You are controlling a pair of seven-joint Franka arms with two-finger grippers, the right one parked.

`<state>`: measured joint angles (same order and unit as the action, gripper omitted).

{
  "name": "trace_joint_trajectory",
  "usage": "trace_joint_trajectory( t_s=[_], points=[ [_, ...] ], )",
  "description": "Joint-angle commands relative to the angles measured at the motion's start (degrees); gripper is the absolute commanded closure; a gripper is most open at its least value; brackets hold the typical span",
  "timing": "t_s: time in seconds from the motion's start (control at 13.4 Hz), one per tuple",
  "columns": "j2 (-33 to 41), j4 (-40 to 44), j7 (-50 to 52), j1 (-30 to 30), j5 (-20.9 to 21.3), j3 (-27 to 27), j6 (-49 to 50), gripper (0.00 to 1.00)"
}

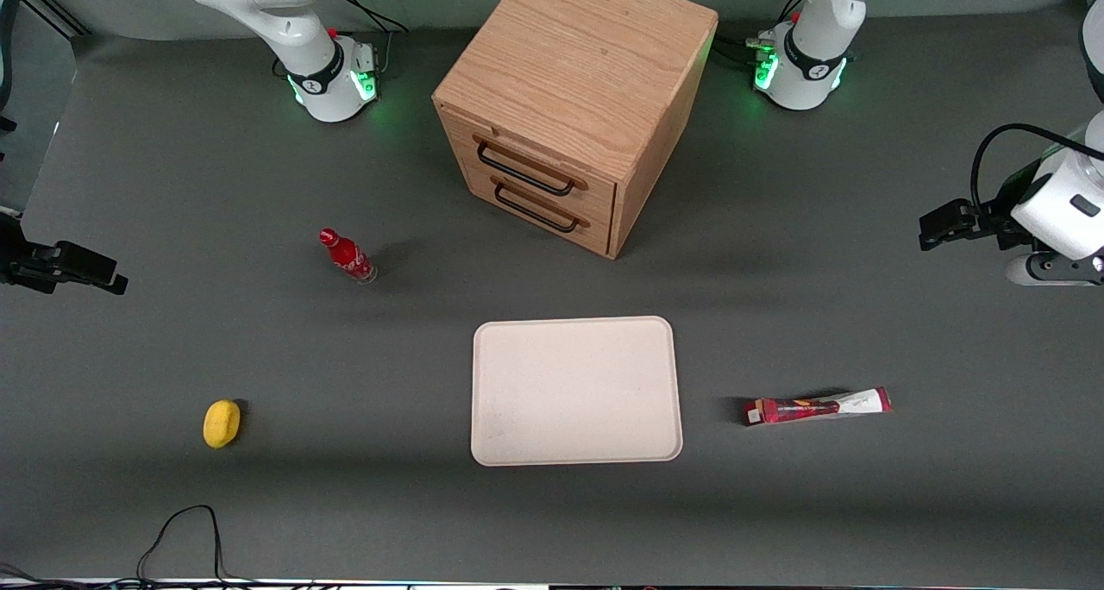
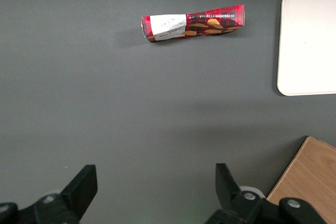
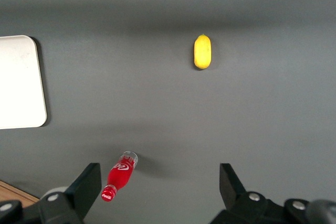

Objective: Place red cookie box on tray
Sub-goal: 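Move the left gripper from rest toward the red cookie box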

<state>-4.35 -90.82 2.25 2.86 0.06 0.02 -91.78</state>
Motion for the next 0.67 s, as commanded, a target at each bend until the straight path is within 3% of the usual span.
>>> trace_joint_trajectory(
  t_s=[0.0,0.37,0.6],
  points=[
    [0.2,0.6,-0.4,0.9,-0.7,0.9,1.3,0.00],
    [-0.7,0.9,0.4,1.7,-0.4,0.9,0.0,0.00],
    [-8.6,10.4,2.7,2.5,-0.2,-0.5,0.4,0.00]
  ],
)
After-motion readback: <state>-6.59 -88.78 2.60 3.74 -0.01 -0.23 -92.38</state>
